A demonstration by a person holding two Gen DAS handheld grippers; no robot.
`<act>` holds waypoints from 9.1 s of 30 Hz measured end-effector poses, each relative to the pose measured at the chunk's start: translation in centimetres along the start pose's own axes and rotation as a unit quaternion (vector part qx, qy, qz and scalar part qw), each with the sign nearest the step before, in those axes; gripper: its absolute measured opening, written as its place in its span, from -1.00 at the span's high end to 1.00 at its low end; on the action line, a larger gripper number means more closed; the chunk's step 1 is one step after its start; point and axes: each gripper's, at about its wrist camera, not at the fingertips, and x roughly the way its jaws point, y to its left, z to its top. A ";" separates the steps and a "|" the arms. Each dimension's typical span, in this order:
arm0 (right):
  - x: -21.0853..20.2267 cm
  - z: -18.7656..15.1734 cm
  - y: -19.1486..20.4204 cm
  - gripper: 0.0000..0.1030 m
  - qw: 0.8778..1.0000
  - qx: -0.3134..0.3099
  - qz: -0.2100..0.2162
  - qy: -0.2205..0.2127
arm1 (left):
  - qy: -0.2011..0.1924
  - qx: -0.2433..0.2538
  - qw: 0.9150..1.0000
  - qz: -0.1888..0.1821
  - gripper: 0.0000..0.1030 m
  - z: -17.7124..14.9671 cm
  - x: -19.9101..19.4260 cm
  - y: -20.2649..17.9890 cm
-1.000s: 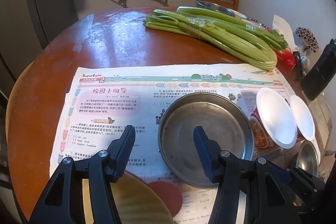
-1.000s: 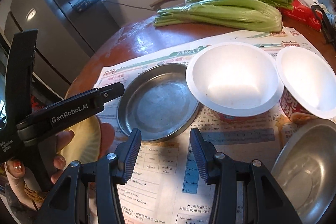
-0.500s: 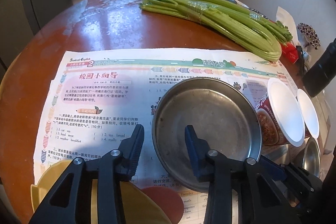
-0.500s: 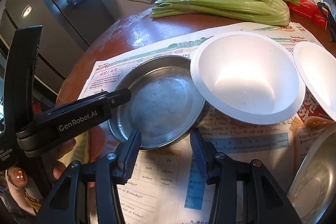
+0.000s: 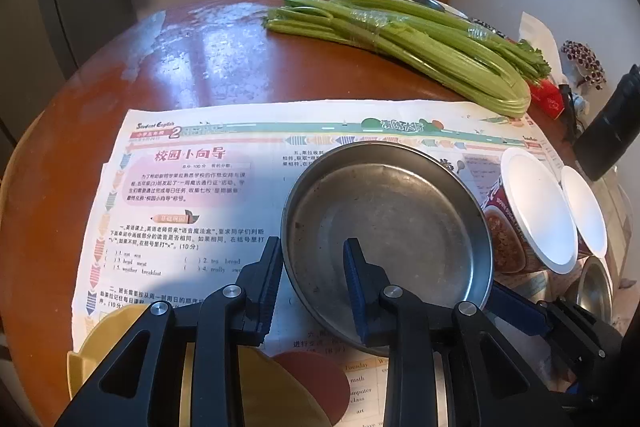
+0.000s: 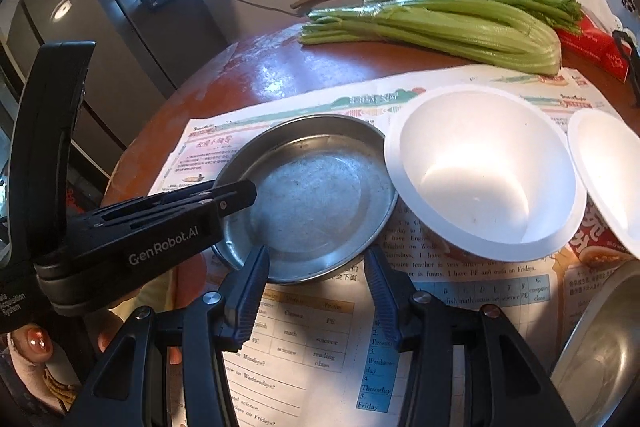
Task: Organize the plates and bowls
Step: 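Lift the steel plate and carry it over the yellow plate, then lower the steel plate onto the yellow plate and open the left gripper, then move the left gripper to the deep steel bowl, then grasp the rim of the deep steel bowl with the left gripper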
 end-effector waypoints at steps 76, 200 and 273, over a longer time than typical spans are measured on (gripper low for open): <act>-3.5 -6.0 11.6 0.03 0.987 -0.154 0.053 0.016 | -0.072 -0.088 0.992 0.061 0.36 -12.3 -11.1 8.1; -9.9 -2.0 3.4 -0.07 0.993 -0.065 0.041 -0.091 | -0.121 -0.088 0.989 0.023 0.04 -9.0 -13.6 1.8; -13.8 -8.3 -9.1 -0.07 0.993 -0.085 -0.051 -0.063 | -0.013 0.023 0.998 -0.057 0.20 -11.5 -7.3 -14.1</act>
